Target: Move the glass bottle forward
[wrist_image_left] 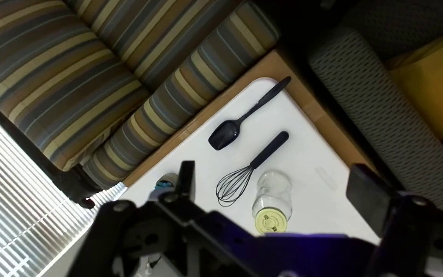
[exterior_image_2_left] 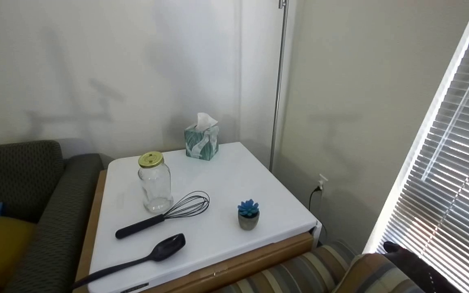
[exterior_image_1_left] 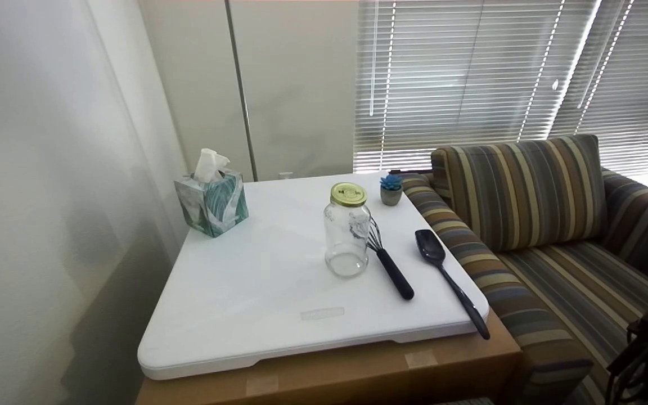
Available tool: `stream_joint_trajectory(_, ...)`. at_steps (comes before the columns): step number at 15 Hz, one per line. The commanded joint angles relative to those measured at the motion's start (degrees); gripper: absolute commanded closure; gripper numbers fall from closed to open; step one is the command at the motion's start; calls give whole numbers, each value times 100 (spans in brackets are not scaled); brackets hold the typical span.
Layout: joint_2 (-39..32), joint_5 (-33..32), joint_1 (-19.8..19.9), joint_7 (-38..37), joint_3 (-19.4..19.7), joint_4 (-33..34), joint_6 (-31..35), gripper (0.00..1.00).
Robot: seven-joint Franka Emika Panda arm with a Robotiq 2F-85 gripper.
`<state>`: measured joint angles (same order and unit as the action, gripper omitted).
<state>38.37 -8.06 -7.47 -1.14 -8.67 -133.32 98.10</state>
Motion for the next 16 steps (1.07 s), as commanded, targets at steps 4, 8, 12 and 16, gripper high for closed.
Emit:
stream_joint_trajectory(4,88,-113,-18,-23,-64,50,-20,0)
stream_joint_trajectory(8,-155,-261,50,-150,-84,-145,559,0)
stream_joint_trajectory(12,-577,-99,109,-276,105,-541,1436,0)
stream_joint_trajectory(16,-1013,326,178,-644,285,-1115,2504,0)
